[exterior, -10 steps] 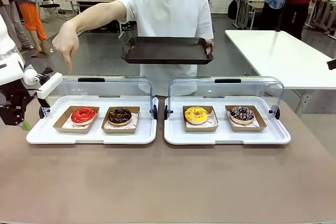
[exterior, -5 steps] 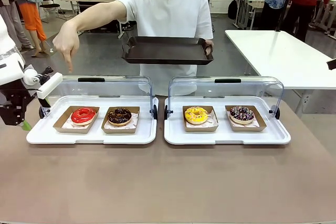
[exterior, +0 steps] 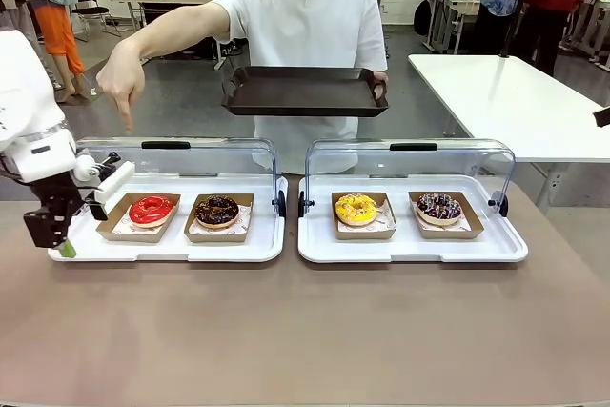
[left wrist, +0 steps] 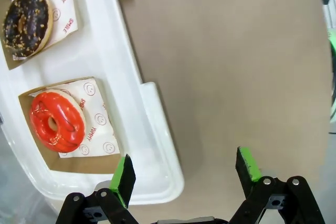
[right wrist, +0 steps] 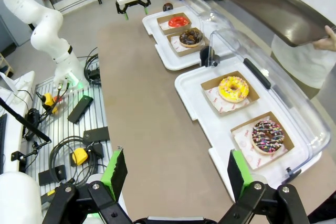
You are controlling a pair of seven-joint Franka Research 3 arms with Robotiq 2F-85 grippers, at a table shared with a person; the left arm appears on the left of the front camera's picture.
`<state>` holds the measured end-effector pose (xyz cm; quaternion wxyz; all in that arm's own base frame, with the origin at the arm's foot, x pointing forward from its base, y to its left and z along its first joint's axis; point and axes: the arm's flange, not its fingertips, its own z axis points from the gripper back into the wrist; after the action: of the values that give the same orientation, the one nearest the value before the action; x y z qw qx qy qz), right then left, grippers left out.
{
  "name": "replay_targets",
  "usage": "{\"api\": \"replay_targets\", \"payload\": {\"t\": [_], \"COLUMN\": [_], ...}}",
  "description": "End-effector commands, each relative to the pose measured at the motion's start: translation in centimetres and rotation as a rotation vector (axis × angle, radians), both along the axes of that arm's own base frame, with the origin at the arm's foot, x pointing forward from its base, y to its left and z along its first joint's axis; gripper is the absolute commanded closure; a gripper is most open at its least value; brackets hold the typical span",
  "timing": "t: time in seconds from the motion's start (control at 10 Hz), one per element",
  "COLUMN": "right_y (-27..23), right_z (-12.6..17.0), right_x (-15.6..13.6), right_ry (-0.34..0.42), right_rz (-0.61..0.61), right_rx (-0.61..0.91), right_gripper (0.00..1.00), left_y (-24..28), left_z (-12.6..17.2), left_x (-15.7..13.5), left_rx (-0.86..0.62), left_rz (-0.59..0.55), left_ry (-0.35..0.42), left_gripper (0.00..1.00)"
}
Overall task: Provide the desired donut to the person.
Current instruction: Pick up and lift the Paper togo box containing the Donut pointed at by the person.
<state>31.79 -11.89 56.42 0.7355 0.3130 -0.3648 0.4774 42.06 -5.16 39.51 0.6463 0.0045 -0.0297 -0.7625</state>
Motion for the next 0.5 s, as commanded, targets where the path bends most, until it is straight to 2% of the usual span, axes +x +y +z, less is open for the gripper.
{"api": "replay_targets", "payload": {"t": [0.0,0.4], "right_y": [0.0,0.0], "right_z": [0.0,0.0], "right_x": [0.0,0.0], "right_ry": [0.007,0.007], "right_rz": [-0.001,-0.001], "right_rx": [0.005,0.005], "right_gripper": [0.0,0.0], "left_y": [0.5,1.3], "left_z": [-1.2,-3.4], "left_x": [2.9,5.1], "left_rx": [-0.004,-0.015], "left_rz": [0.014,0.04], "left_ry": [-0.03,-0.033], "left_gripper": [0.0,0.0]}}
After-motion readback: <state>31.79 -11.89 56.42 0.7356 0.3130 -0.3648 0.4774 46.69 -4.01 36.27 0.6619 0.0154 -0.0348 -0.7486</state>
